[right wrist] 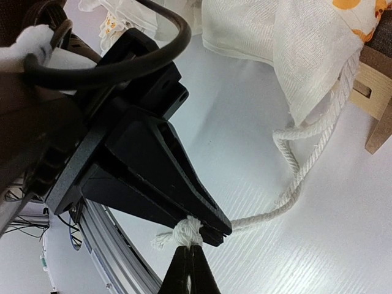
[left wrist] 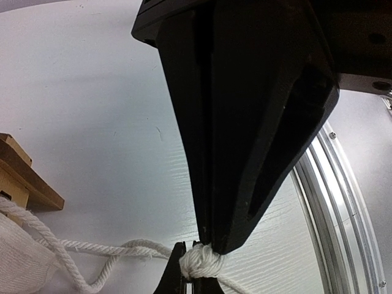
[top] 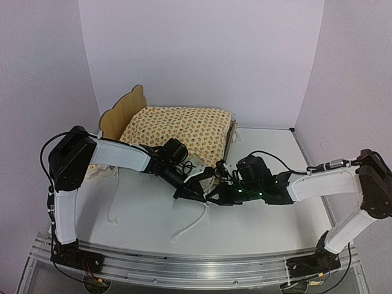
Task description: Set up the pet bed
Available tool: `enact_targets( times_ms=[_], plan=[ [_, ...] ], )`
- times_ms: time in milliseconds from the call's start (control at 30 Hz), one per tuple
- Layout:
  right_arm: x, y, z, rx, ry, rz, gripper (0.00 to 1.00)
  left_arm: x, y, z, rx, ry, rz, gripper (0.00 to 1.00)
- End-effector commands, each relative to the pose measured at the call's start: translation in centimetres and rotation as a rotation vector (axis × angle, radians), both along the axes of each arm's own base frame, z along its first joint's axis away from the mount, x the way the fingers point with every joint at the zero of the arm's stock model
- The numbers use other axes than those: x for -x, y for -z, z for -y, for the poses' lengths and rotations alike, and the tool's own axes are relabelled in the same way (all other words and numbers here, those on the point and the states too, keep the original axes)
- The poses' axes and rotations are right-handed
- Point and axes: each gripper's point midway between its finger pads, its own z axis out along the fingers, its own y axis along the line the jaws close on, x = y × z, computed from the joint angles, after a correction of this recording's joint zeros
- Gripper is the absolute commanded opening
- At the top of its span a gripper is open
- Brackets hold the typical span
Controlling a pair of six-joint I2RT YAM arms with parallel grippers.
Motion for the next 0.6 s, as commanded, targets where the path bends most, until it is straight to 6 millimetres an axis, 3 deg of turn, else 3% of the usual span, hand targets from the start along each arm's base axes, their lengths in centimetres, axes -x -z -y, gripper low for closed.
enact_targets(
  times_ms=[0, 33, 100, 200, 300, 367, 467, 567],
  plan=[
    [-1.5, -2.7, -0.4, -0.045, 0.032, 0.066, 0.28, -1.2, -0.5, -1.0, -0.051, -0.068, -0.034, 0.00],
    [-1.7, -2.6, 0.1, -0.030, 0.062, 0.070, 0.33, -1.3, -0.3, -1.4, -0.066, -0.089, -0.058, 0.00],
    [-2.8, -1.9, 1.6, 0.002, 0.170, 0.067, 0.34, -1.4, 0.3, -2.4, -0.100, -0.143, -0.115, 0.00],
    [-4.4, 0.2, 3.4, 0.086, 0.335, 0.012, 0.22, -1.3, 0.9, -2.9, -0.137, -0.195, -0.186, 0.00],
    [-5.7, 2.0, 2.9, 0.162, 0.385, -0.018, 0.08, -1.6, 1.5, -2.9, -0.173, -0.249, -0.266, 0.00],
    [-6.5, 2.5, 2.7, 0.177, 0.419, -0.024, 0.05, -2.1, 1.8, -3.1, -0.195, -0.284, -0.297, 0.00],
    [-7.7, 2.5, 2.3, 0.182, 0.465, -0.007, 0.16, -2.4, 2.1, -3.5, -0.211, -0.302, -0.299, 0.00],
    [-8.7, 2.1, 3.0, 0.184, 0.540, 0.017, 0.20, -2.3, 2.2, -3.6, -0.213, -0.300, -0.295, 0.00]
  ],
)
